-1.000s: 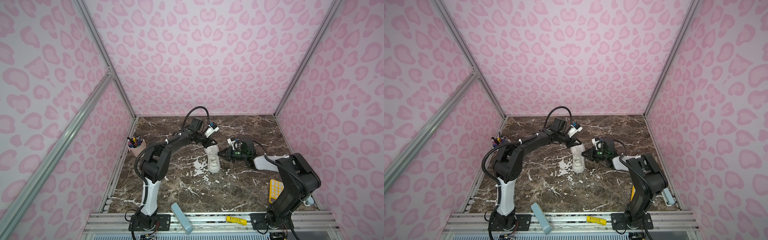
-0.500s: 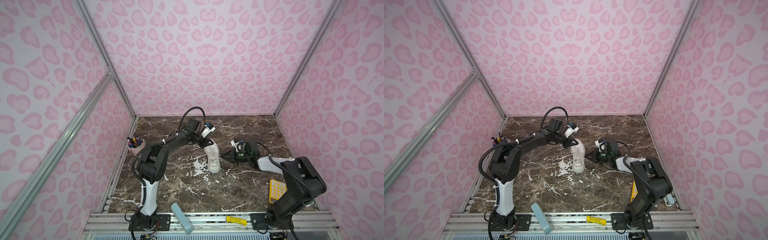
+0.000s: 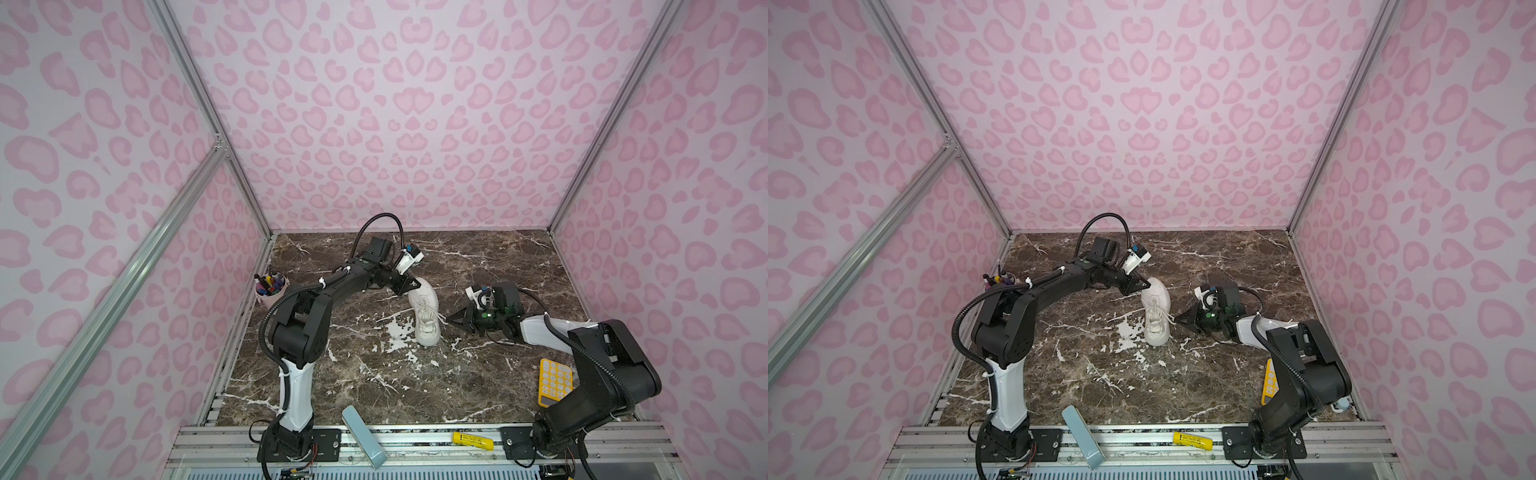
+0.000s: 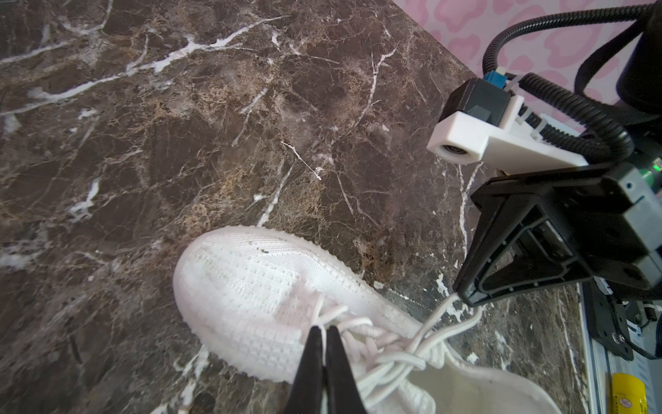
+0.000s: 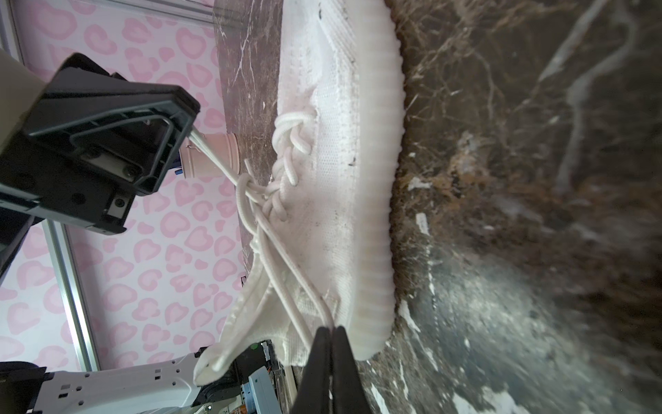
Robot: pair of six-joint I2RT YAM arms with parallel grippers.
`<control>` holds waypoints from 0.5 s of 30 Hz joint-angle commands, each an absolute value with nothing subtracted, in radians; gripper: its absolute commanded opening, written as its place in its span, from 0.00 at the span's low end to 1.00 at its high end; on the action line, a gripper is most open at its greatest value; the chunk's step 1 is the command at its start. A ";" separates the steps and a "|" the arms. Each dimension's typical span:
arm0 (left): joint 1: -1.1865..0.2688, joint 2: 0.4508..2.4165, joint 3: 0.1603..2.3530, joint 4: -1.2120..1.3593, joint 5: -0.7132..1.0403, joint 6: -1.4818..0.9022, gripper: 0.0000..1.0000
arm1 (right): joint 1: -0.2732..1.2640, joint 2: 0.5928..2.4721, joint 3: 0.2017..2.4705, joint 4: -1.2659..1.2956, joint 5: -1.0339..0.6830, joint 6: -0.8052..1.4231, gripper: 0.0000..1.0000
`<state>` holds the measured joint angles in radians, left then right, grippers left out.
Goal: Tie the shoes
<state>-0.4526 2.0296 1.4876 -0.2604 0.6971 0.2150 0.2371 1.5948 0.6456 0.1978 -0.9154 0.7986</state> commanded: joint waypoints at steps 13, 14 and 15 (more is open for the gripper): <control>-0.447 2.048 1.513 -0.216 0.599 0.209 0.03 | 0.216 1.569 0.629 0.052 -0.877 0.705 0.00; -0.447 2.049 1.513 -0.214 0.597 0.208 0.03 | 0.217 1.568 0.626 0.046 -0.877 0.700 0.00; -0.446 2.051 1.513 -0.215 0.593 0.209 0.03 | 0.213 1.567 0.626 0.043 -0.877 0.697 0.00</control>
